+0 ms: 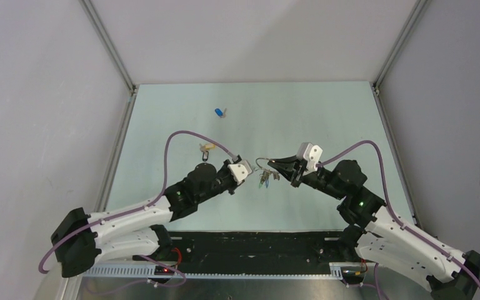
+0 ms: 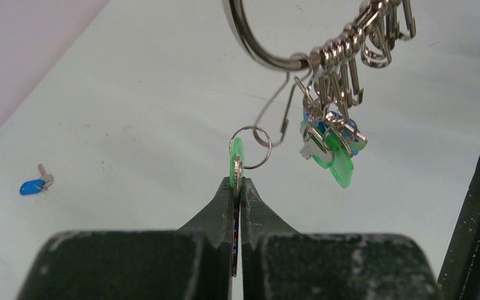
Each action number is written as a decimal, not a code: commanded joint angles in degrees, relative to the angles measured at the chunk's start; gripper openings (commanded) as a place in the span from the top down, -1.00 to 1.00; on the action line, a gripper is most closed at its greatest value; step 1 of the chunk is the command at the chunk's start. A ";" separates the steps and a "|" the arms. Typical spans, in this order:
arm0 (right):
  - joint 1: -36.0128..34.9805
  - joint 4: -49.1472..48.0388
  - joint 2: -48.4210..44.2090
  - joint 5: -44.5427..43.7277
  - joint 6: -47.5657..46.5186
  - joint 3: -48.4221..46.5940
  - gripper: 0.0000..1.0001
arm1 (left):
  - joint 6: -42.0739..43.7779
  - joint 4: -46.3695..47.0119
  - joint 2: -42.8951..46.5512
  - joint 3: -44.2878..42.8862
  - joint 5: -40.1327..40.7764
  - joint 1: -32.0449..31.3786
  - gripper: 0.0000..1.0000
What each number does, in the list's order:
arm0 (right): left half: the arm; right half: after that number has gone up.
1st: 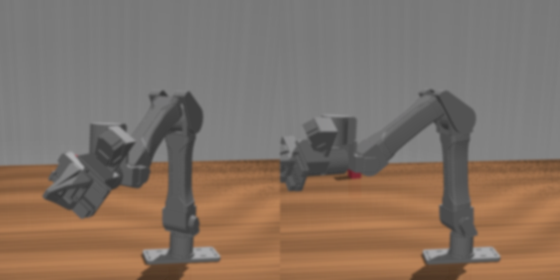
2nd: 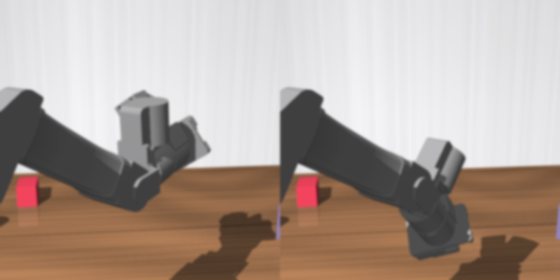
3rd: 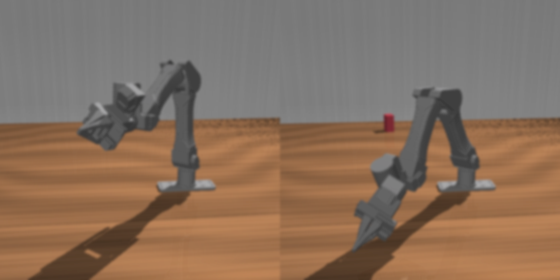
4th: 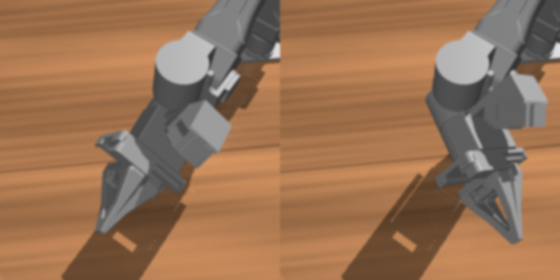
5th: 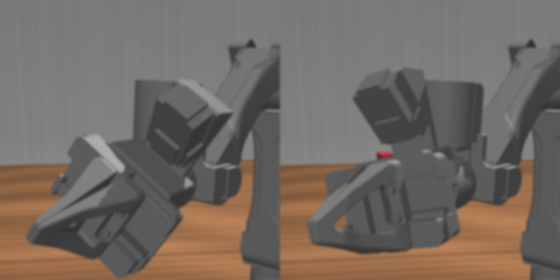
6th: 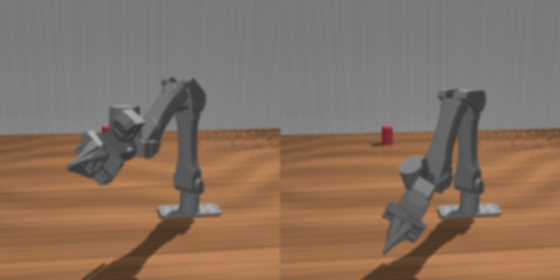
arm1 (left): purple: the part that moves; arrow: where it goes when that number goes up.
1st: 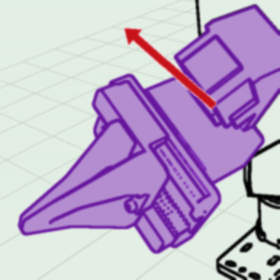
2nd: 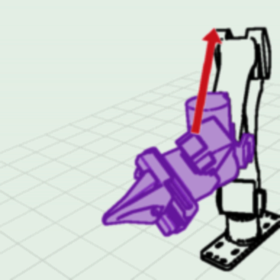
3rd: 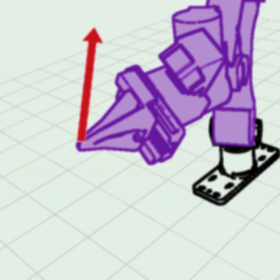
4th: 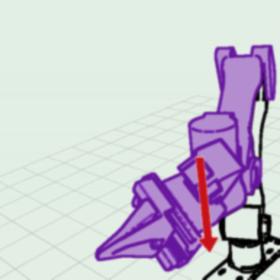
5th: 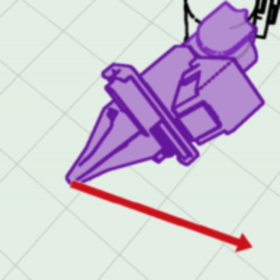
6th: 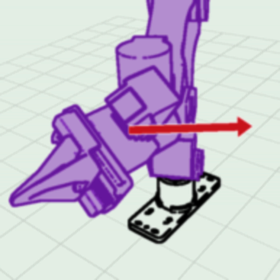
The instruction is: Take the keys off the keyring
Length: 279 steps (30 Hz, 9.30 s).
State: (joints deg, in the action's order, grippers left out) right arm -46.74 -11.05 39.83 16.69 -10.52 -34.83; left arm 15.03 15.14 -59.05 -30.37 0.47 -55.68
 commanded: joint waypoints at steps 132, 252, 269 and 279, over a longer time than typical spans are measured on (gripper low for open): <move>-8.76 -56.15 24.12 -26.45 4.75 14.41 -0.32 | 8.87 -71.73 -21.25 -56.37 38.52 -5.02 1.00; -14.81 -66.51 48.91 -32.11 -4.54 0.81 0.98 | -9.15 -101.28 -35.41 -80.61 37.12 -1.72 0.99; -2.97 -52.94 29.56 0.17 15.49 7.54 1.00 | -3.34 -83.48 -24.76 -65.58 7.95 6.27 0.99; 1.12 -54.88 24.11 7.02 22.63 9.61 1.00 | -2.19 -78.56 -21.47 -58.64 2.81 8.45 1.00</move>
State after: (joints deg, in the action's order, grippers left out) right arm -47.13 -59.35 68.42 18.61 7.33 -25.50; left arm 11.20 -64.05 -83.15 -91.18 0.01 -50.35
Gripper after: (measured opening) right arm 0.020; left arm 0.017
